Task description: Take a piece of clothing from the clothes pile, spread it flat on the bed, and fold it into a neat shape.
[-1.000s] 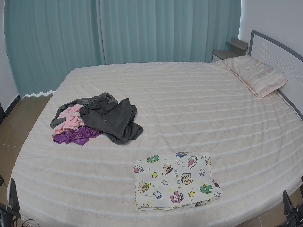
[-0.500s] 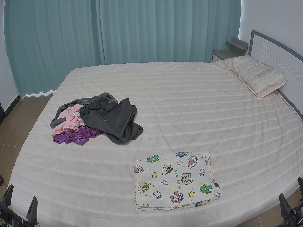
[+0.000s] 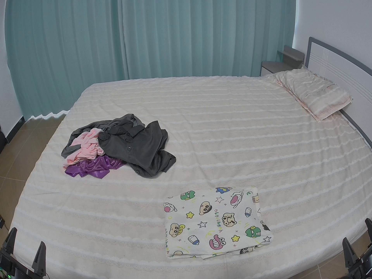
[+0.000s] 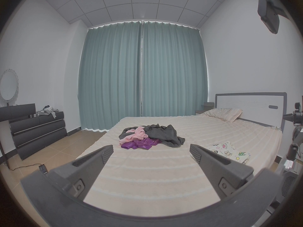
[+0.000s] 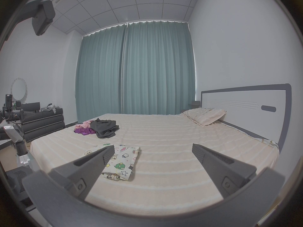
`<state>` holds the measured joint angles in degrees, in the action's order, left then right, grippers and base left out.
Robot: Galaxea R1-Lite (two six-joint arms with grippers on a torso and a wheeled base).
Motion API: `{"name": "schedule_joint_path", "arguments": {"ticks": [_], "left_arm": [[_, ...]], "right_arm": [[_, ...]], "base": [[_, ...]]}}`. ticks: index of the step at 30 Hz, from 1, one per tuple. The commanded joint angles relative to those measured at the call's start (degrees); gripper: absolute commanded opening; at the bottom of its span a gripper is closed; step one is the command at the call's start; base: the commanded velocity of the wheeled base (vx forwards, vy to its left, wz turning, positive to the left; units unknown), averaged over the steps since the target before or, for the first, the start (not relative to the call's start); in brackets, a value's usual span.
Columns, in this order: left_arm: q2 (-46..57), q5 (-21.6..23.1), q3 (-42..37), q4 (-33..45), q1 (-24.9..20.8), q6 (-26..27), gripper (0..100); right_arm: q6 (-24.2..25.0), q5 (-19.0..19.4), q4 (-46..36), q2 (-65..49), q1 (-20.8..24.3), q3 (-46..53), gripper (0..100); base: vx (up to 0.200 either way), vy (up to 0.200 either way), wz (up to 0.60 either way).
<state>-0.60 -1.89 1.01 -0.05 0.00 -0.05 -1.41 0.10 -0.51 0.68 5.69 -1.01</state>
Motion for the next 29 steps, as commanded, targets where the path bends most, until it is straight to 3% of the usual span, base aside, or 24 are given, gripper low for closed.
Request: {"name": "schedule_joint_path", "arguments": {"ticks": [1, 29], "left_arm": [[0.2, 0.0, -1.0, 0.0, 0.0, 0.0, 100], [0.2, 0.0, -1.0, 0.0, 0.0, 0.0, 100]], "right_arm": [[-0.1, 0.1, 0.1, -0.7, 0.0, 0.9, 100], [0.4, 0.0, 0.0, -0.7, 0.0, 0.9, 100]], "base": [[0.0, 0.0, 0.0], [0.0, 0.0, 0.0]]}}
